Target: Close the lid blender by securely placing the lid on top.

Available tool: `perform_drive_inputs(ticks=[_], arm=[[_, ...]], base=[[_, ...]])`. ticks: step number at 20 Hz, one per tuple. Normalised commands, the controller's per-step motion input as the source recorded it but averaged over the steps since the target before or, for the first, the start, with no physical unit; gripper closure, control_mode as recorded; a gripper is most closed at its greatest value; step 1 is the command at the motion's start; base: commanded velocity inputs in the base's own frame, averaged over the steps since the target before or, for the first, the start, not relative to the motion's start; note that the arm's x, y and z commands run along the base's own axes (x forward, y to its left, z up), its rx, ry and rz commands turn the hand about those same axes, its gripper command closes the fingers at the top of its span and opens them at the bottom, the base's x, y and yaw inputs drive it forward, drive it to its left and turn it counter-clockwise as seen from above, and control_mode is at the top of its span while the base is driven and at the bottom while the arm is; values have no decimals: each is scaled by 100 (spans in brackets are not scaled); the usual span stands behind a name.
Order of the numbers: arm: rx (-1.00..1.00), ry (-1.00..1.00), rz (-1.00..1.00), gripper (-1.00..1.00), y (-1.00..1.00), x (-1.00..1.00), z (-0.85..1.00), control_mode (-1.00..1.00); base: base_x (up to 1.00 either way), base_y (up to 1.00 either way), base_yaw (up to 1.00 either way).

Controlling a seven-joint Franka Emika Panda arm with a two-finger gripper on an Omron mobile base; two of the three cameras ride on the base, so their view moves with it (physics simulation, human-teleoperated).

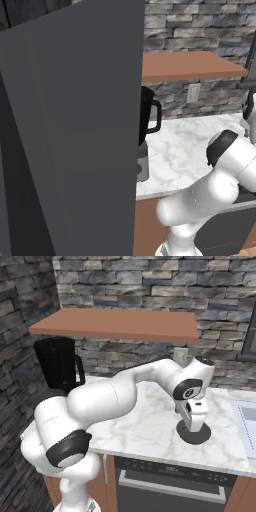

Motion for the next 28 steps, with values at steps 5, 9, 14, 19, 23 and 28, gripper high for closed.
perform_drive_inputs(ticks=[5, 9, 14, 19, 23, 28], arm=[[0, -1, 1, -100, 0, 37, -35, -100], [0, 0, 3, -100, 0, 31, -51, -100], [0, 0, 2, -100, -8, 24, -53, -100], [0, 0, 0, -100, -33, 19, -11, -100], [0, 0, 0, -100, -28, 28, -13, -100], [0, 0, 0, -100, -6, 40, -26, -100]], base=[[0, 0, 0], [0, 0, 0], [0, 0, 0], [0, 0, 0], [0, 0, 0], [0, 0, 0]])
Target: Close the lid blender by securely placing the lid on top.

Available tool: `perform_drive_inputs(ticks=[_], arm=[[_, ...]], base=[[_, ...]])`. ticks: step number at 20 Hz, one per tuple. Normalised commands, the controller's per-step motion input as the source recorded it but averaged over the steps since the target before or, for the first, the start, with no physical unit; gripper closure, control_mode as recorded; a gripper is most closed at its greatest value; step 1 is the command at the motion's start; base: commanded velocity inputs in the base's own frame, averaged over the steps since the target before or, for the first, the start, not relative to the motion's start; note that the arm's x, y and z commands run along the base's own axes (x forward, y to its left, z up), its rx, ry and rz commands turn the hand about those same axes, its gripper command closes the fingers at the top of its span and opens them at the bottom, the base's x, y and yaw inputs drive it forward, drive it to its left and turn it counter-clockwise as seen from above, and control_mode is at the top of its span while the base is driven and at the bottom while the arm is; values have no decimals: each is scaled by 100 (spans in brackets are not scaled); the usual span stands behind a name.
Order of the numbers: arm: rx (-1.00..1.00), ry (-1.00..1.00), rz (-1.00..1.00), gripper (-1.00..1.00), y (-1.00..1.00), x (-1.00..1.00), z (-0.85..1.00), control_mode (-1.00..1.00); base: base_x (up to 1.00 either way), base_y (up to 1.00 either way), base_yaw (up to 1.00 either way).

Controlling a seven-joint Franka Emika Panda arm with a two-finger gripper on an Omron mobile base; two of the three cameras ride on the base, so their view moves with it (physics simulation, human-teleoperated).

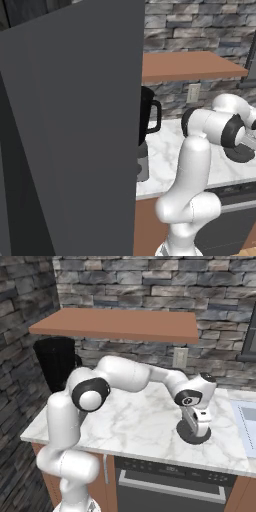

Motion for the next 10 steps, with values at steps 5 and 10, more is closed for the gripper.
perform_drive_inputs(ticks=[5, 10], arm=[[0, 0, 2, -100, -13, 38, -31, -100], [0, 0, 1, -100, -14, 25, -29, -100]], base=[[0, 0, 0], [0, 0, 0]])
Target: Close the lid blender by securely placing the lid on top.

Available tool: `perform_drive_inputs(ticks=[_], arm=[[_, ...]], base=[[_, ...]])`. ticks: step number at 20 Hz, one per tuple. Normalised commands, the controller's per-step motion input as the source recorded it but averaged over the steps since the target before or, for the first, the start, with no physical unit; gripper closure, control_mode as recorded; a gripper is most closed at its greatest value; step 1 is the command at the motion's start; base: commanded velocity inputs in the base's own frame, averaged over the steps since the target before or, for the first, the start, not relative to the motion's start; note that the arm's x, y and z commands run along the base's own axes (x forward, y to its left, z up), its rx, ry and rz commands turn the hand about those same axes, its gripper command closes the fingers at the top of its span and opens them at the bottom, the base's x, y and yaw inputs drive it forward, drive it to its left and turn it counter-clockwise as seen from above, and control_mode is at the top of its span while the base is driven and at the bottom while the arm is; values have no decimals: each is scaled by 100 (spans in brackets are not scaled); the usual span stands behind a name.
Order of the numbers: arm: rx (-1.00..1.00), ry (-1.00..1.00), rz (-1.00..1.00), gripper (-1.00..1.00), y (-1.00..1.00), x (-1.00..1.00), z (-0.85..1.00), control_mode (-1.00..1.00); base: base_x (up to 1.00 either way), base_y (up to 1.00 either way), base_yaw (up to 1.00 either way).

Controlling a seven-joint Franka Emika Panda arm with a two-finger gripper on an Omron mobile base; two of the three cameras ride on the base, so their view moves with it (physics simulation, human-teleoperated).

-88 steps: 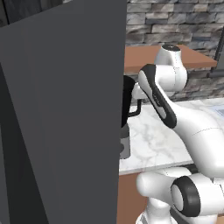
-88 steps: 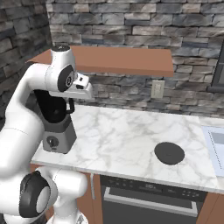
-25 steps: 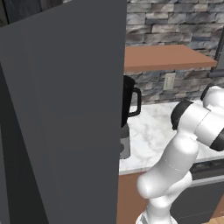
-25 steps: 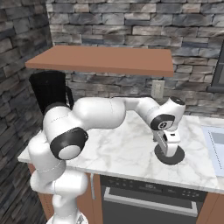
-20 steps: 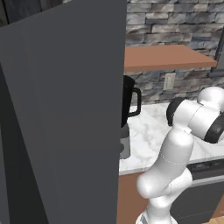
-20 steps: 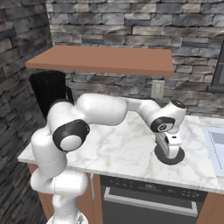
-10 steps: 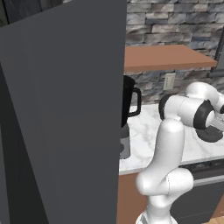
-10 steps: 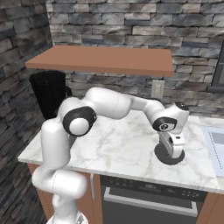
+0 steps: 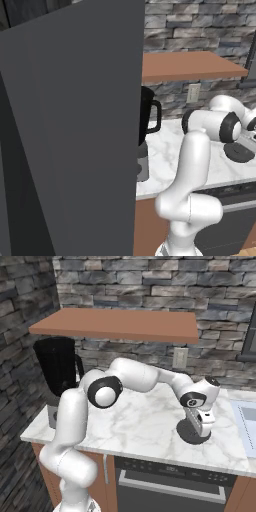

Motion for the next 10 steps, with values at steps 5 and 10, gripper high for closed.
perform_drive_inputs(ticks=[5, 10], arm=[[0, 0, 0, -100, -9, 18, -39, -100], [0, 0, 0, -100, -12, 22, -34, -100]], base=[[0, 0, 0], [0, 0, 0]])
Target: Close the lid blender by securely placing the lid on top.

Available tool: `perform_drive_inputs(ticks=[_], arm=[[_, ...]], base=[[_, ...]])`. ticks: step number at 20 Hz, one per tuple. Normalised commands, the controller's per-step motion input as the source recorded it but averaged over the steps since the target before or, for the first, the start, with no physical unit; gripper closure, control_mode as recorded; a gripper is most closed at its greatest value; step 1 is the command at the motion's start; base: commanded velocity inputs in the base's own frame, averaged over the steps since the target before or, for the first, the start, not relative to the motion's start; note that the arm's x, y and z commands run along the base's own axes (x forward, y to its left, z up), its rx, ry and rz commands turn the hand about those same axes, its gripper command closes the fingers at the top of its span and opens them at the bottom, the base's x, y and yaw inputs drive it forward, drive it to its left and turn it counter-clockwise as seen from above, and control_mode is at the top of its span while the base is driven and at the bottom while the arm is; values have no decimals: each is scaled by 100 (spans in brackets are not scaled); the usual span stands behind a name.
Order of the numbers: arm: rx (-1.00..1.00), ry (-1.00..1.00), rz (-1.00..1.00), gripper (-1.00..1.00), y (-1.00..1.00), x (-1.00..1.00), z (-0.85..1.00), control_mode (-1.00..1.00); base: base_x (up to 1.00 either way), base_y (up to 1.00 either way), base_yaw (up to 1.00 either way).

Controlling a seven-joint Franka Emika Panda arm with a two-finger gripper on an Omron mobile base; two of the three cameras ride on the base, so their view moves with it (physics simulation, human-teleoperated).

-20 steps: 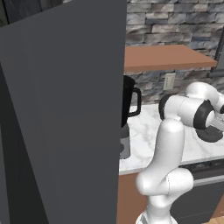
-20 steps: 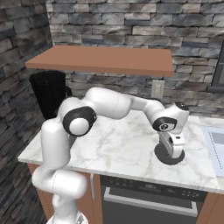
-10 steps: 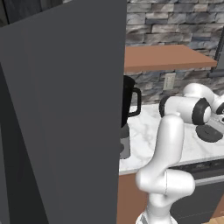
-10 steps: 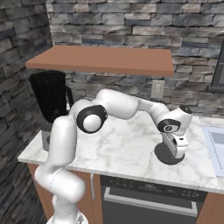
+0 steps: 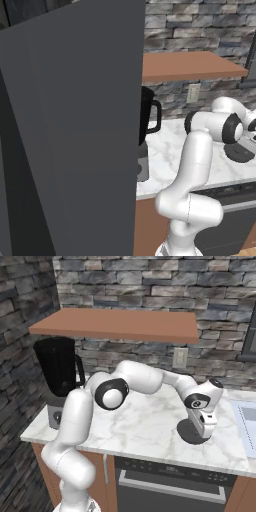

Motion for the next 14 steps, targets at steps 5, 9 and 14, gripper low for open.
perform_drive_inputs(ticks=[5, 9, 14], arm=[[0, 0, 0, -100, -2, 9, -50, -100], [0, 0, 3, 100, 8, 0, -78, -100], [0, 1, 5, 100, 10, 1, -79, -100]], base=[[0, 0, 0], [0, 0, 0], [0, 0, 0]])
